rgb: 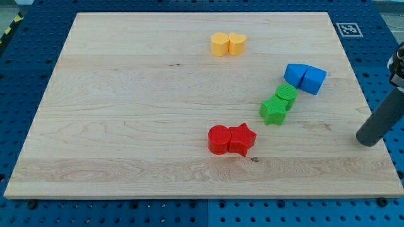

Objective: Push the green circle below to the yellow heart

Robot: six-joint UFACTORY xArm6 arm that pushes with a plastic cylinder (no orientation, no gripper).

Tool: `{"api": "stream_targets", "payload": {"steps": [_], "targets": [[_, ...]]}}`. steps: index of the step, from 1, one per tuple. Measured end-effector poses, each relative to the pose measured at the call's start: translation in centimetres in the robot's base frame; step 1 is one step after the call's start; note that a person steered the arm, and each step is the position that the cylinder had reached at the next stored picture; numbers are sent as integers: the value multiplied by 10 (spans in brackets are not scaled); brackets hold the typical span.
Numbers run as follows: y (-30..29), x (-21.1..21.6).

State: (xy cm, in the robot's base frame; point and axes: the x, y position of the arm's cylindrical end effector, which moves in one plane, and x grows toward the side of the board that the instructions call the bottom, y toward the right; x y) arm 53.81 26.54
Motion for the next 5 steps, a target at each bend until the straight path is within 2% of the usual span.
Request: {"api": "stream_targets", "payload": {"steps": [1, 2, 3, 5], "targets": [[0, 0], [1, 17], [1, 52], [1, 15]]}}
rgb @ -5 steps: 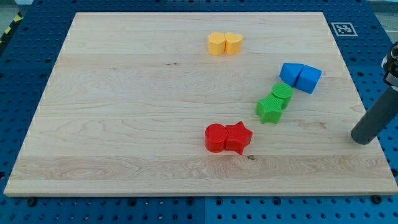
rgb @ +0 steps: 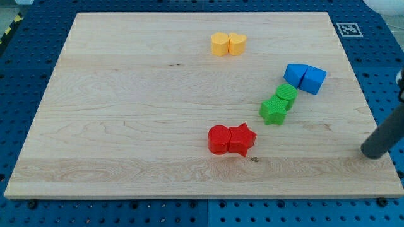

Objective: Push the green circle below to the yellow heart

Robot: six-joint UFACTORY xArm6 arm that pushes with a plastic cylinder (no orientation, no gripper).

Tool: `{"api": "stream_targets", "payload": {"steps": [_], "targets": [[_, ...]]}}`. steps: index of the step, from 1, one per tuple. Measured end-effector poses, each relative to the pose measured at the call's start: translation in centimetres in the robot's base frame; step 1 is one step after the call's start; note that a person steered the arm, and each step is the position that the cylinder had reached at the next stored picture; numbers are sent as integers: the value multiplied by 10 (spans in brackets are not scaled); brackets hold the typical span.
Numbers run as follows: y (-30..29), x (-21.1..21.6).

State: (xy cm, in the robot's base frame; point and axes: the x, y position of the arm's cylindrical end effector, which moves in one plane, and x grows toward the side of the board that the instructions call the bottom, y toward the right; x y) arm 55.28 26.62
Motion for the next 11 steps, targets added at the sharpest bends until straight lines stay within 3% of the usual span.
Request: {"api": "stream_targets", "payload": {"steps": [3, 5, 6, 9, 11], "targets": [[-49, -85], [-137, -88], [-151, -99], [-152, -164], [-111, -192]]}}
